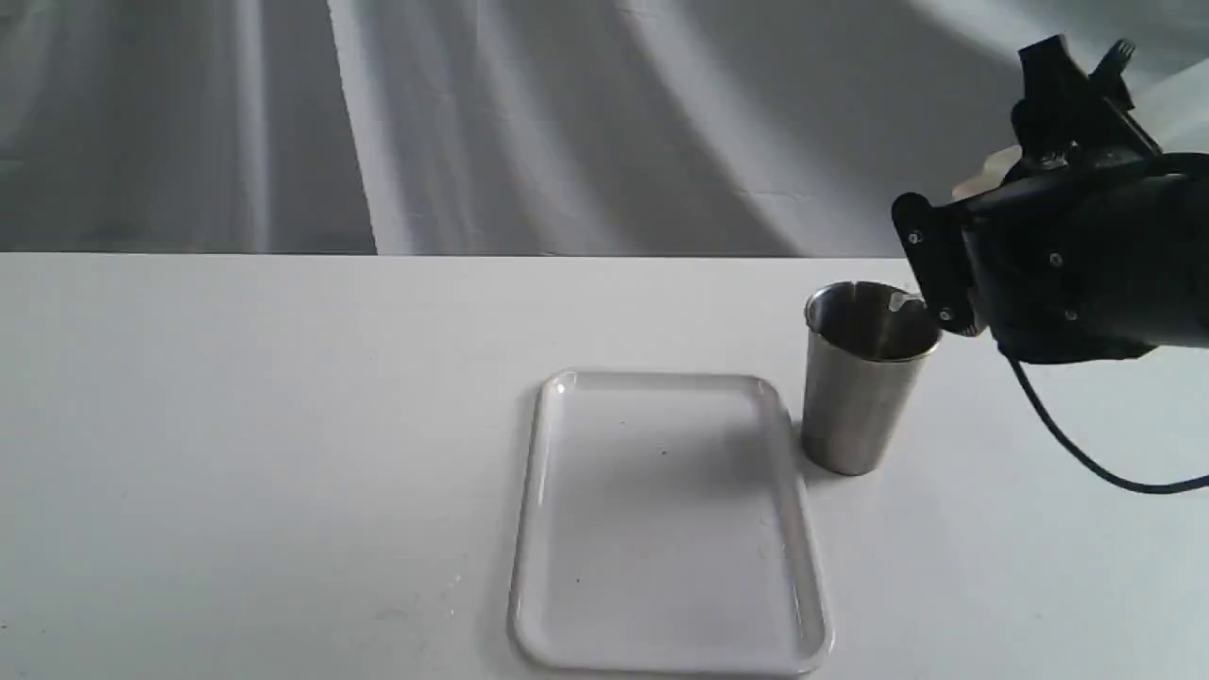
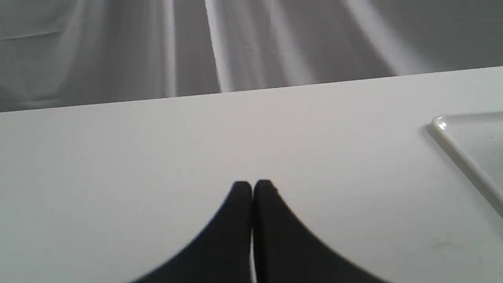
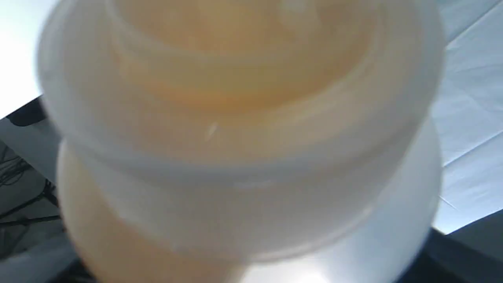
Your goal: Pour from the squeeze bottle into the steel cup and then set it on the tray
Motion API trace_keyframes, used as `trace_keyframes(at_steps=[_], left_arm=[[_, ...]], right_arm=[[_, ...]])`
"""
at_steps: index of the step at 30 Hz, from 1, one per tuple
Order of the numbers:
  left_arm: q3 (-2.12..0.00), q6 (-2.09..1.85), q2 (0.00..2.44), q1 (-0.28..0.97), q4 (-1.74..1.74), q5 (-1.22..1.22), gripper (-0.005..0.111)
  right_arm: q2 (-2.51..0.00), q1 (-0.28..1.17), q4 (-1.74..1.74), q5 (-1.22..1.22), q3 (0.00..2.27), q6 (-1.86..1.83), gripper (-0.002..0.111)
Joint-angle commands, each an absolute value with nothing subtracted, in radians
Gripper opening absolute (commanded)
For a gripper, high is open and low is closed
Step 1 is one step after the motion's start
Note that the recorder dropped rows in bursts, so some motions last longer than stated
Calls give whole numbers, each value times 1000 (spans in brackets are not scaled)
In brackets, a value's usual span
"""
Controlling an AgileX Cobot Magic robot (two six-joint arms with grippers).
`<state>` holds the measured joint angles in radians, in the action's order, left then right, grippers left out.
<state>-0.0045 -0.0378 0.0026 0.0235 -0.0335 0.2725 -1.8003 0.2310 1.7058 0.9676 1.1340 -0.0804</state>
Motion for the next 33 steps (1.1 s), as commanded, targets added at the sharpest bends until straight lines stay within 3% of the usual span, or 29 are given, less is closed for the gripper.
trace_keyframes(at_steps=[1,25,33], left_arm=[[0,-33,0,22,-33,266,0],[0,-32,0,22,-33,266,0],[0,-32,0,22,-33,266,0]], right_arm=[[-1782,232,1744,980,1142,-88,8],[-1782,232,1744,980,1142,-127,8],[-1782,232,1744,978,1142,48,8]])
